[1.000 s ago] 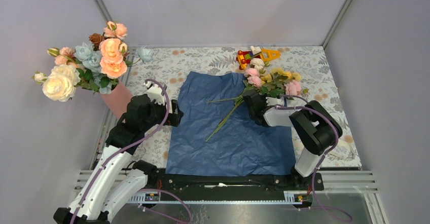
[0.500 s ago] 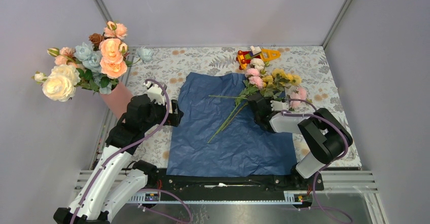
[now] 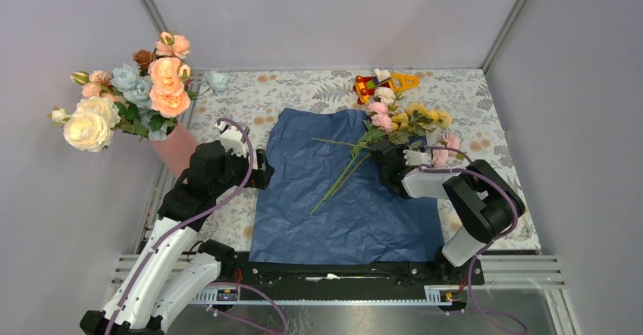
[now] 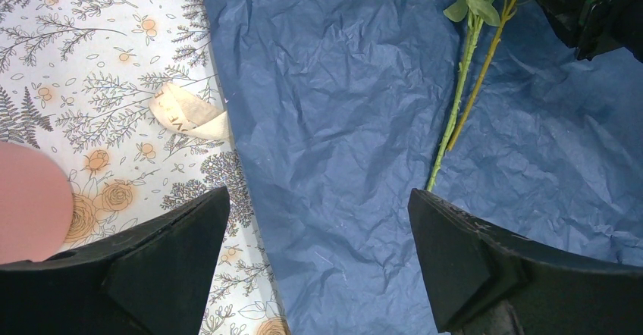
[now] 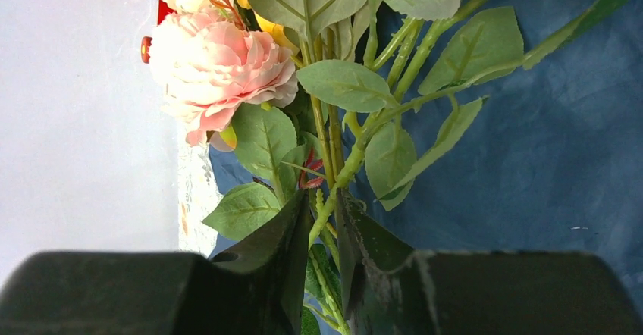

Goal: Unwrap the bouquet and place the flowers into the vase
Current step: Pick up the fake flower from the wrapping paper.

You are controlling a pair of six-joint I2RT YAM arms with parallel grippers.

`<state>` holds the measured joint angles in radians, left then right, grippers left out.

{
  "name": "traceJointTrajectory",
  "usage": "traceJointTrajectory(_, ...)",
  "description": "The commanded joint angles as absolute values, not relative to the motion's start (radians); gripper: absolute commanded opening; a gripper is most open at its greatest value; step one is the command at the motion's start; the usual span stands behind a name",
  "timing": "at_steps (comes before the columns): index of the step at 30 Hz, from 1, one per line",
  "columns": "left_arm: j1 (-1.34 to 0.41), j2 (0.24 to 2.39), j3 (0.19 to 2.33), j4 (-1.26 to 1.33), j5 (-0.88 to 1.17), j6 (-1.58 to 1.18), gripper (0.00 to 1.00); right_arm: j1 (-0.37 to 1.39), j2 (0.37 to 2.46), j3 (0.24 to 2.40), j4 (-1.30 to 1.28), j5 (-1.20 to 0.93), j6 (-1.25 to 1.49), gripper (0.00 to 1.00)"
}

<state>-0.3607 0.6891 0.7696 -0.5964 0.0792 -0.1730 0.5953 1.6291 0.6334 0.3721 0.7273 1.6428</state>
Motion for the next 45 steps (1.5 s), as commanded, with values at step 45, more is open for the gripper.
traceJointTrajectory(45, -0.351, 0.683, 0.778, -0.582, 0.081, -0.153, 0.97, 0.56, 1.46, 0.526, 0.403, 0.807, 1.61, 0.0)
